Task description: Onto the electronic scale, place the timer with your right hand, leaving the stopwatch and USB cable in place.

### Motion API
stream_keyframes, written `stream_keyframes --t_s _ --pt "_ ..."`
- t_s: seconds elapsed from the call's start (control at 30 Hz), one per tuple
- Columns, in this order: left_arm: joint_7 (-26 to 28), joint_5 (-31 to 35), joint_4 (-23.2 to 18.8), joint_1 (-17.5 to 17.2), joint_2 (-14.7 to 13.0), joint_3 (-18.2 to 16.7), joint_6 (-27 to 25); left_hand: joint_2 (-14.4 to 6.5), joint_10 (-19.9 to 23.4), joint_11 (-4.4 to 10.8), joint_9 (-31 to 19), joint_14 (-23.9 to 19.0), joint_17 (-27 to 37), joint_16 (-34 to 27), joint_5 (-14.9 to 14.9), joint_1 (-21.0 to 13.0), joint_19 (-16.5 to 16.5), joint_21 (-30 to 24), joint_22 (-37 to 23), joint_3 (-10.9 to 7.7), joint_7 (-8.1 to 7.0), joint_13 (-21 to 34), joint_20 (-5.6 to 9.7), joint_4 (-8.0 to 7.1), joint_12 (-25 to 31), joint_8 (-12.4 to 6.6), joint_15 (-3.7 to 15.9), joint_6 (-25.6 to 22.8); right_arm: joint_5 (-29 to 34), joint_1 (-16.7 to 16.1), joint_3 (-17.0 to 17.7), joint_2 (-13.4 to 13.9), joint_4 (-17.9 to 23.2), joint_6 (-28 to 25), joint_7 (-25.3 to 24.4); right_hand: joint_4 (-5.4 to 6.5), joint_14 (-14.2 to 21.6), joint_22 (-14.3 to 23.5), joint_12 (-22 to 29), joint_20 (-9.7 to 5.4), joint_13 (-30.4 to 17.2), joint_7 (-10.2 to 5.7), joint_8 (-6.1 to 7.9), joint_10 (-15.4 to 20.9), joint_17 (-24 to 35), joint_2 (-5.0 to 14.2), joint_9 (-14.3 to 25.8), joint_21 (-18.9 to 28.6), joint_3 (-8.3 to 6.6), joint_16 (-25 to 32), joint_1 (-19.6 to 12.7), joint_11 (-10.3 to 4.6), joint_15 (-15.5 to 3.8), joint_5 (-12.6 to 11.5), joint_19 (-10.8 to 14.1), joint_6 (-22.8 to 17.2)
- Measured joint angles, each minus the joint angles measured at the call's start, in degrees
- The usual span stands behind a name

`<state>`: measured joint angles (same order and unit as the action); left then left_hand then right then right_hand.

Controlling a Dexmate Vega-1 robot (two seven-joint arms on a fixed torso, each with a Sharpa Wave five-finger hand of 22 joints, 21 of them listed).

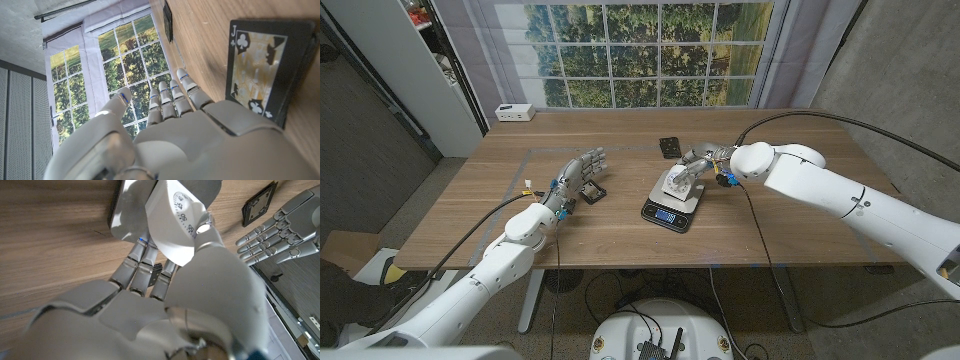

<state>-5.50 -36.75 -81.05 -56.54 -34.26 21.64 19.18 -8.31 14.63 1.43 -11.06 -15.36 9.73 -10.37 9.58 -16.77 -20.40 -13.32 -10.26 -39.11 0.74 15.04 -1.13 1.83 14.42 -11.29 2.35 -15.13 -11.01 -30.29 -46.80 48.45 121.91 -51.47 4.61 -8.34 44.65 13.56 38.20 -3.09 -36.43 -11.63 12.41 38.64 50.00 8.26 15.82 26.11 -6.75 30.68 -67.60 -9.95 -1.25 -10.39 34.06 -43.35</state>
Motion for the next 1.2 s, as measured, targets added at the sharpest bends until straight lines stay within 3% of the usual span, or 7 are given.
stream_keyframes --t_s 0.43,0.6,0.63,0.73,0.9,1.1,1.2 --pt "-0.2 -0.1 0.1 0.3 -0.1 0.0 -0.4 0.0 0.1 0.11 0.0 0.0 0.0 0.0 0.0 0.0 0.0 0.4 0.0 0.0 0.0 0.0 0.0 0.0 0.0 0.0 0.0 0.0 0.5 1.4 -1.3 -0.3 -0.6 -1.7 1.5 0.0 -0.9 -0.4 -2.0 -0.01 -1.4 0.14 -0.67 -3.1 0.1 -0.28 0.2 0.5 0.0 -2.4 0.4 -0.16 -0.95 0.2 -1.2 1.6" --pt "-0.3 -0.1 0.3 0.4 -0.1 0.0 -0.4 0.0 0.1 0.11 0.0 0.0 0.0 0.0 0.0 0.0 0.0 0.4 0.0 0.0 0.0 0.0 0.0 0.0 0.0 0.0 0.0 0.0 0.5 2.3 -2.0 -0.3 -0.6 -3.0 2.4 0.27 -2.2 -0.5 -4.4 0.05 -0.1 0.09 -1.12 -6.2 -0.7 -1.41 0.3 0.5 -0.32 -4.8 1.5 0.71 -2.77 -0.1 -2.7 4.0" --pt "-0.3 -0.1 0.3 0.4 -0.1 0.0 -0.4 0.0 0.1 0.11 0.0 0.0 0.0 0.0 0.0 0.0 0.0 0.4 0.0 -0.01 0.0 0.0 0.0 0.0 0.0 0.0 0.0 0.0 0.5 2.4 -2.0 -0.3 -0.5 -3.1 2.5 0.89 -2.9 -0.6 -5.4 0.21 0.3 0.11 -1.2 -7.6 -0.9 -1.81 0.4 0.5 -1.91 -5.7 1.9 0.99 -3.27 -0.2 -3.1 4.9" --pt "-0.4 -0.1 0.4 0.4 0.0 0.0 -0.4 0.0 0.1 0.11 0.0 0.0 0.0 0.0 0.0 0.0 0.0 0.4 0.0 -0.01 0.0 0.0 0.0 0.0 0.0 0.0 0.0 0.0 0.5 3.1 -2.5 -0.2 -0.2 -4.1 3.1 1.44 -8.2 -0.8 -8.3 0.39 1.4 -0.11 -1.43 -11.7 -3.2 -2.31 0.4 0.5 -2.66 -9.4 3.5 1.88 -2.56 -1.1 -4.5 8.1" --pt "-0.4 -0.2 0.5 0.4 0.0 0.0 -0.2 0.0 0.1 0.1 0.0 0.0 0.0 0.0 0.0 0.0 0.0 0.4 0.0 -0.01 0.0 0.0 0.0 -0.01 0.0 0.0 0.0 0.0 0.3 3.7 -2.9 0.0 0.3 -5.2 3.5 2.29 -15.4 -1.3 -12.3 1.01 2.8 -0.24 -2.04 -17.7 -4.9 -4.05 0.4 0.5 -0.65 -13.9 6.1 3.1 -1.65 -1.1 -6.2 13.0" --pt "-0.5 -0.2 0.6 0.3 0.0 -0.1 0.0 0.0 0.3 -0.08 0.0 0.0 0.0 0.0 0.0 0.0 0.0 0.4 0.0 -0.01 0.0 0.0 0.0 -0.01 0.0 0.0 0.0 0.0 0.0 4.2 -3.0 0.3 1.3 -5.9 3.7 2.41 -21.6 -1.7 -15.5 2.38 3.7 -0.17 -2.26 -22.9 -6.5 -5.24 0.1 0.0 0.15 -17.3 7.5 4.37 -1.28 -1.6 -9.0 18.1" --pt "-0.5 -0.3 0.7 0.3 0.1 -0.1 0.1 0.0 0.3 -0.09 0.0 0.0 0.0 0.0 0.0 0.0 0.0 0.4 0.0 -0.01 0.0 0.0 0.0 -0.01 0.0 0.0 0.0 0.0 -0.3 4.2 -2.9 0.5 1.8 -6.1 3.5 2.45 -24.4 -2.1 -17.0 3.77 4.2 -0.13 -2.26 -24.9 -7.6 -5.94 0.0 -1.1 0.61 -18.8 8.2 5.25 -1.2 -1.7 -11.4 20.6"
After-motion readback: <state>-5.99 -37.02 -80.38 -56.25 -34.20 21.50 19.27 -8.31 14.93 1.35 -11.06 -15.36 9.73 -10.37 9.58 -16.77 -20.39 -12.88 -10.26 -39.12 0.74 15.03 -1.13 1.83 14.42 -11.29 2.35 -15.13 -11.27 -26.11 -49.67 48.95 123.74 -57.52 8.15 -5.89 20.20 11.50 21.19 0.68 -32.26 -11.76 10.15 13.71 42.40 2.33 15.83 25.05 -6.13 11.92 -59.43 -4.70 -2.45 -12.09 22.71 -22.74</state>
